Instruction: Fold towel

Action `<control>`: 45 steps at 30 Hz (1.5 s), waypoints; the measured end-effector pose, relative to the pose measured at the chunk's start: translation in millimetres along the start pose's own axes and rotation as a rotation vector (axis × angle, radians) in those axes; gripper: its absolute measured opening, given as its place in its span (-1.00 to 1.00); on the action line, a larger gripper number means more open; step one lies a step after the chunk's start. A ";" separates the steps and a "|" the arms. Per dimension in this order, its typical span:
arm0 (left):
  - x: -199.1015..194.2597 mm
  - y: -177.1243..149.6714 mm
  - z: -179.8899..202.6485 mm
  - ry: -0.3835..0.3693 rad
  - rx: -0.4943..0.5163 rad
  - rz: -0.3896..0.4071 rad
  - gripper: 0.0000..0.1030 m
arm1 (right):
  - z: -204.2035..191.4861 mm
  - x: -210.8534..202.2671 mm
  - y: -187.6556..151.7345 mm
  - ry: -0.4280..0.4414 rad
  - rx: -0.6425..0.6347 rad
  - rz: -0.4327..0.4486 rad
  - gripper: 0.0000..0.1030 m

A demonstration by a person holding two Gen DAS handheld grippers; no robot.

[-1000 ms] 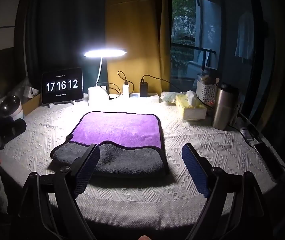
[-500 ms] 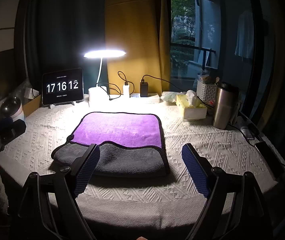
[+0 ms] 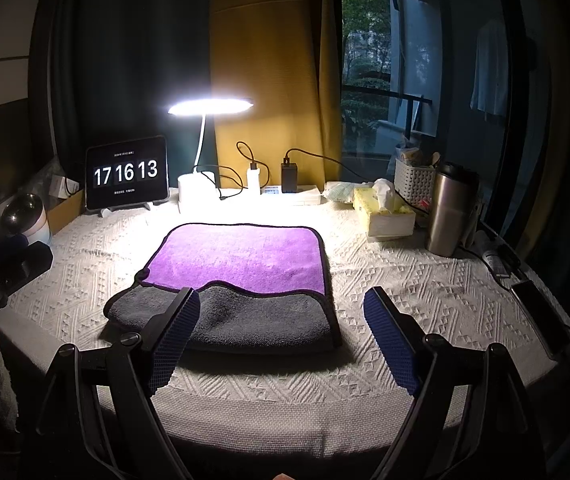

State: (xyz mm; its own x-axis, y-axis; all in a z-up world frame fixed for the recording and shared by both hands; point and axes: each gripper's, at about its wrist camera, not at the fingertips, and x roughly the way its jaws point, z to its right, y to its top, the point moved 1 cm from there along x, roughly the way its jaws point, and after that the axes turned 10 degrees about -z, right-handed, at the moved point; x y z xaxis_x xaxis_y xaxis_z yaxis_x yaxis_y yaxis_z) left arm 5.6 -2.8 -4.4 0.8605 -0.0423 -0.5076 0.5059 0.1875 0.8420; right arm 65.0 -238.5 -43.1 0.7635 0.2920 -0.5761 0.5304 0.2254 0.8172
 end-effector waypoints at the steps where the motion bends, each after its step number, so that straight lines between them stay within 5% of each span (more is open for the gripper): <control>1: 0.7 -0.1 -0.3 0.000 -0.001 -0.003 0.98 | -1.6 -0.5 -0.7 0.000 -0.001 0.000 0.68; 45: 8.7 -2.6 -3.2 0.006 -0.020 -0.023 0.98 | -5.8 5.6 -3.0 0.015 0.002 -0.013 0.68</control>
State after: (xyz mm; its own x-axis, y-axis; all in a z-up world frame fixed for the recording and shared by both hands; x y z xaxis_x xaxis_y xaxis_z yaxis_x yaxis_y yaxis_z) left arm 11.6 -0.5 -11.6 0.8485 -0.0411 -0.5276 0.5239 0.2061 0.8265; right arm 65.5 -232.1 -48.9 0.7506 0.3031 -0.5871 0.5412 0.2279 0.8094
